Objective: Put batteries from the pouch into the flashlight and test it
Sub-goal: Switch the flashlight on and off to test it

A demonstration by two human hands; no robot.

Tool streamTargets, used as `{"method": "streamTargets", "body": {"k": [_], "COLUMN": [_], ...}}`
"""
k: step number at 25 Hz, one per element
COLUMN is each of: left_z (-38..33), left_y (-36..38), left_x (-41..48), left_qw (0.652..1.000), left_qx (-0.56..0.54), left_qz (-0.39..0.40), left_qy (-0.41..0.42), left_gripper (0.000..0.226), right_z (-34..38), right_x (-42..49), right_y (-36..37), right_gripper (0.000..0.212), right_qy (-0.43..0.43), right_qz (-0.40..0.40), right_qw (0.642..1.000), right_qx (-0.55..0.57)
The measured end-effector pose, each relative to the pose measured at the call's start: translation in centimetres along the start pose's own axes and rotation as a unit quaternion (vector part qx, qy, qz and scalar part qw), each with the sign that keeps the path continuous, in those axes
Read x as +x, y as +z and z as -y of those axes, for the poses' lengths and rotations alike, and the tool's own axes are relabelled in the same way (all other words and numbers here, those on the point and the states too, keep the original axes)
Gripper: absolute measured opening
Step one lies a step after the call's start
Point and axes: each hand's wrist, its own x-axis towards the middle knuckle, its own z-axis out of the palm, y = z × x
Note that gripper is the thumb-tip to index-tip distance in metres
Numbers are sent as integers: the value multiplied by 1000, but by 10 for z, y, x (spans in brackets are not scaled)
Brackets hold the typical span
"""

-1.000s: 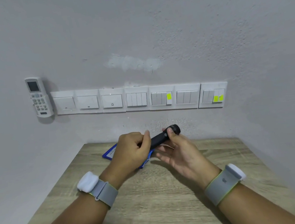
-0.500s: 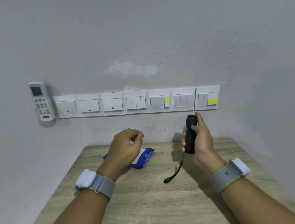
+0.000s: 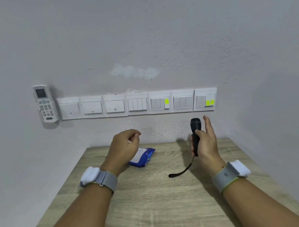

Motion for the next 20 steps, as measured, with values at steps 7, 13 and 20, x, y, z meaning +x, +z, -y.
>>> {"method": "streamTargets", "body": {"k": [7, 13, 20], "left_z": [1, -1, -1], "left_y": [1, 2, 3], "left_x": [1, 0, -1], "left_qw": [1000, 1000, 999], "left_qx": [-2, 4, -1], "left_qz": [1, 12, 20], "left_qy": [-9, -20, -32], "left_gripper": [24, 22, 22], "right_z": [-1, 0, -1], "right_x": [1, 1, 5], "right_y": [0, -3, -5], "right_gripper": [50, 27, 18], "right_qy": [20, 16, -3], "right_qz": [0, -4, -81], "right_qw": [1000, 1000, 996], "right_qx": [-20, -19, -37]}}
